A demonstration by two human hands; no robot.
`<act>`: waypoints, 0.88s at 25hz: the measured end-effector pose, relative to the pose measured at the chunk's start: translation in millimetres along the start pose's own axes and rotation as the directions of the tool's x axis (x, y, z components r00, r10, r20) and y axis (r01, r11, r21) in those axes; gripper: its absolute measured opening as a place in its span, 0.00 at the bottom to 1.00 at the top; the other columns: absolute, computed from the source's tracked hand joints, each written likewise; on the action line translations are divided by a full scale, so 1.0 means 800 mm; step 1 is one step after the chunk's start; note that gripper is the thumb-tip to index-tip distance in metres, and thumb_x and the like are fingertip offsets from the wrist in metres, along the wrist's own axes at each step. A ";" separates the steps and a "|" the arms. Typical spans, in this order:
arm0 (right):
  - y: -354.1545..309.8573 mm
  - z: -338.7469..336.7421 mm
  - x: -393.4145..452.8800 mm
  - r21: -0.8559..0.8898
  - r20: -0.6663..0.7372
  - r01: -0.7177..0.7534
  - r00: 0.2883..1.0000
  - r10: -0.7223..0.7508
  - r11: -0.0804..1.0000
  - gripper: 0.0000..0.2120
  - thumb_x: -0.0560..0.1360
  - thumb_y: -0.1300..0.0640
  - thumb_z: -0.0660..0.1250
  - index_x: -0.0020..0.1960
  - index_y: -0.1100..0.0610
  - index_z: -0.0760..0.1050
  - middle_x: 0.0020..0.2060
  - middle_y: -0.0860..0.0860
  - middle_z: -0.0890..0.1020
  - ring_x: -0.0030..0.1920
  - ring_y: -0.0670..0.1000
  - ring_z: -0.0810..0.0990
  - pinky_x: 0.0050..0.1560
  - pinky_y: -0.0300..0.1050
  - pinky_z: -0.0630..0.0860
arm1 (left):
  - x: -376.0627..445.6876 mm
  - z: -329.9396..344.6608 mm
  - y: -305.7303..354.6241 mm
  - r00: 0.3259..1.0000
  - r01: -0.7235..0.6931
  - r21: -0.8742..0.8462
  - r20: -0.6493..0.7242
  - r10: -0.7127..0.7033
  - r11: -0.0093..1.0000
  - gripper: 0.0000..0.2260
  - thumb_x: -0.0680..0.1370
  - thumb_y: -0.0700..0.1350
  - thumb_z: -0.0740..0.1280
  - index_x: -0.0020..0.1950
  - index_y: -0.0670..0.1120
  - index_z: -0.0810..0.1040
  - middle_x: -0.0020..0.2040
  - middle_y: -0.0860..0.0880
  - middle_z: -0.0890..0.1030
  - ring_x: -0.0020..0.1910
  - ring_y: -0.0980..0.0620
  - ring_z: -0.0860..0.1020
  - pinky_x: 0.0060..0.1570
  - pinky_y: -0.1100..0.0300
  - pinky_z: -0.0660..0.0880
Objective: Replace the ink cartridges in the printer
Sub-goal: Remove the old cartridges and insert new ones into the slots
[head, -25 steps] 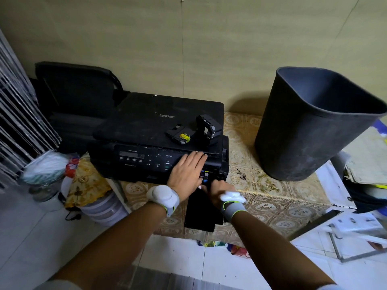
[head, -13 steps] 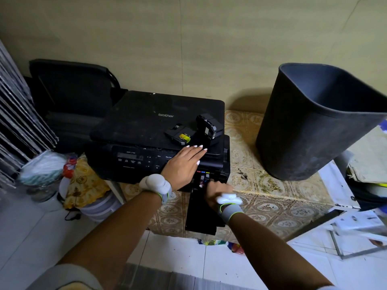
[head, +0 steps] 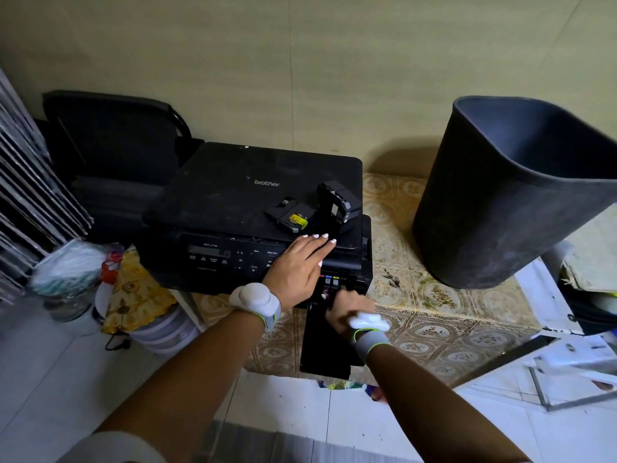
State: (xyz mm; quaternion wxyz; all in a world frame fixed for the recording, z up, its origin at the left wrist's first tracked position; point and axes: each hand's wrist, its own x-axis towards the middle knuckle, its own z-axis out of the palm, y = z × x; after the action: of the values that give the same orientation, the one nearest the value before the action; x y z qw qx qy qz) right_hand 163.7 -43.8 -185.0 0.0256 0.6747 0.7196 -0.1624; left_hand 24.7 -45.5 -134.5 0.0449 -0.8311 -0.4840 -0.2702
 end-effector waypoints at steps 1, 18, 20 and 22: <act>0.000 -0.001 -0.001 0.004 -0.001 -0.002 1.000 0.002 1.000 0.21 0.75 0.44 0.57 0.55 0.60 0.74 0.54 0.60 0.82 0.55 0.61 0.80 0.52 0.49 0.75 | 0.001 -0.002 -0.001 1.000 -0.008 0.002 0.004 0.008 1.000 0.20 0.73 0.33 0.65 0.65 0.37 0.77 0.62 0.39 0.80 0.60 0.39 0.78 0.64 0.45 0.74; 0.020 -0.006 -0.001 0.101 0.093 -0.023 0.996 0.014 0.995 0.20 0.73 0.44 0.60 0.55 0.58 0.76 0.54 0.61 0.81 0.53 0.62 0.80 0.50 0.51 0.76 | 0.000 -0.010 0.005 0.998 0.021 0.041 0.064 -0.023 0.999 0.22 0.72 0.33 0.66 0.66 0.37 0.75 0.64 0.40 0.79 0.62 0.40 0.77 0.67 0.47 0.72; 0.024 -0.009 -0.003 0.120 0.114 -0.019 0.993 0.005 0.993 0.18 0.73 0.48 0.62 0.57 0.58 0.75 0.55 0.61 0.80 0.54 0.62 0.80 0.52 0.52 0.77 | 0.000 -0.009 0.006 0.997 0.021 0.044 0.077 -0.024 0.999 0.22 0.72 0.33 0.66 0.67 0.37 0.75 0.64 0.40 0.79 0.63 0.40 0.77 0.67 0.46 0.71; 0.030 -0.010 -0.005 0.113 0.140 0.036 0.989 -0.052 0.993 0.16 0.73 0.51 0.63 0.57 0.58 0.75 0.56 0.61 0.80 0.56 0.62 0.79 0.54 0.51 0.77 | 0.000 -0.009 0.007 0.996 0.027 0.054 0.087 -0.031 0.998 0.22 0.73 0.33 0.65 0.67 0.37 0.74 0.65 0.40 0.78 0.64 0.40 0.76 0.68 0.47 0.70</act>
State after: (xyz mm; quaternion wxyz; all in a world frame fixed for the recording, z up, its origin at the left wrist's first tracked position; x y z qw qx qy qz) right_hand 189.3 -44.6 -181.0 0.0360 0.6458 0.7205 -0.2503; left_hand 26.8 -51.0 -127.5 0.0415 -0.8336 -0.5044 -0.2213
